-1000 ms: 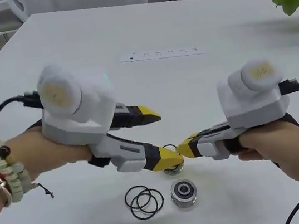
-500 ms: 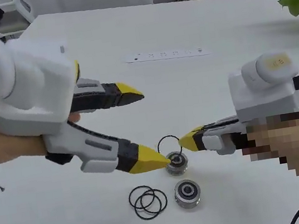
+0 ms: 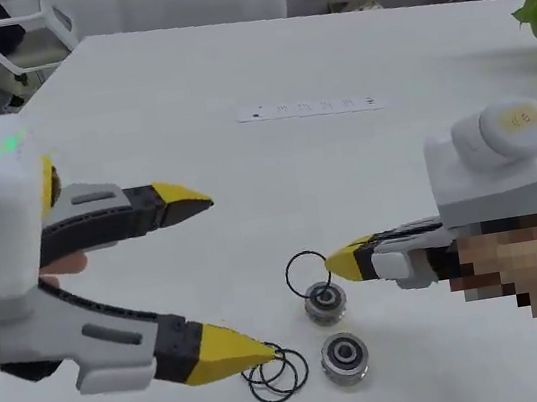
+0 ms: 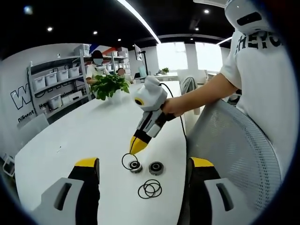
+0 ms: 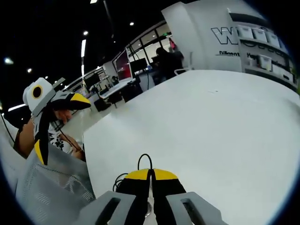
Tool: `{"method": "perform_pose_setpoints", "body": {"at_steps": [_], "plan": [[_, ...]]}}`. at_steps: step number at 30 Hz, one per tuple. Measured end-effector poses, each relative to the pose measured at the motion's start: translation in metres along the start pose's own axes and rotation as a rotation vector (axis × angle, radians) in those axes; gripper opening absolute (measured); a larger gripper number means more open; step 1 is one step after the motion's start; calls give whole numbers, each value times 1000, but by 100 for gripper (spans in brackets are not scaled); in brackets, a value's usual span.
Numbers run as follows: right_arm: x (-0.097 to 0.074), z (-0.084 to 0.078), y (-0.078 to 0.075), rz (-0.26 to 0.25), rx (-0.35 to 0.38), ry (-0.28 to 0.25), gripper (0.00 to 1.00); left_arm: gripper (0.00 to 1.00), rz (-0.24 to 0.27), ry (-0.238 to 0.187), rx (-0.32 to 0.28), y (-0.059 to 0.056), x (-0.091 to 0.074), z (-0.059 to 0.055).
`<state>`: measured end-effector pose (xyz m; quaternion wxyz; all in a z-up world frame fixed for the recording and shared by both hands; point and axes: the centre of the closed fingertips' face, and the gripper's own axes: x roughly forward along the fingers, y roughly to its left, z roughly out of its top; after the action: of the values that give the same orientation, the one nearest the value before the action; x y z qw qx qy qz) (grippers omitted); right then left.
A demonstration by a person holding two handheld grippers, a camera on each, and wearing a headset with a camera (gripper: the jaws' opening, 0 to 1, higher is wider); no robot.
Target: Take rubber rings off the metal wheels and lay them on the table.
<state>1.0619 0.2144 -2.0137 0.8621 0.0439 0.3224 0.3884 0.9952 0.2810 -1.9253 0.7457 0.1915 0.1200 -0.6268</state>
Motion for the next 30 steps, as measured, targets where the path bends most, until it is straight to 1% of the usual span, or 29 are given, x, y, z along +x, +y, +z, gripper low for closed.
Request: {"method": "perform_pose_setpoints", "body": {"at_steps": [3, 7, 11, 15, 18, 21, 28, 30], "plan": [[1, 1, 3, 13, -4, 0, 0, 77, 29, 4, -13, 0, -7, -5], [2, 0, 8, 29, -11, 5, 0, 77, 76, -21, -51, 3, -20, -7], [2, 1, 12, 37, -17, 5, 0, 78, 107, -13, -69, 2, -34, -15], [3, 0, 14, 49, -21, 7, 0, 79, 141, -14, -94, 3, -44, -21], [4, 0, 17, 58, -23, 9, 0, 80, 167, -10, -117, 2, -46, -27], [4, 0, 19, 64, -26, 12, 0, 80, 169, 6, -119, -6, -45, -33], [7, -4, 25, 88, -31, 29, 0, 80, 185, 35, -147, -15, -47, -46], [8, -5, 27, 94, -34, 34, 0, 81, 193, 36, -155, -17, -49, -48]]}}
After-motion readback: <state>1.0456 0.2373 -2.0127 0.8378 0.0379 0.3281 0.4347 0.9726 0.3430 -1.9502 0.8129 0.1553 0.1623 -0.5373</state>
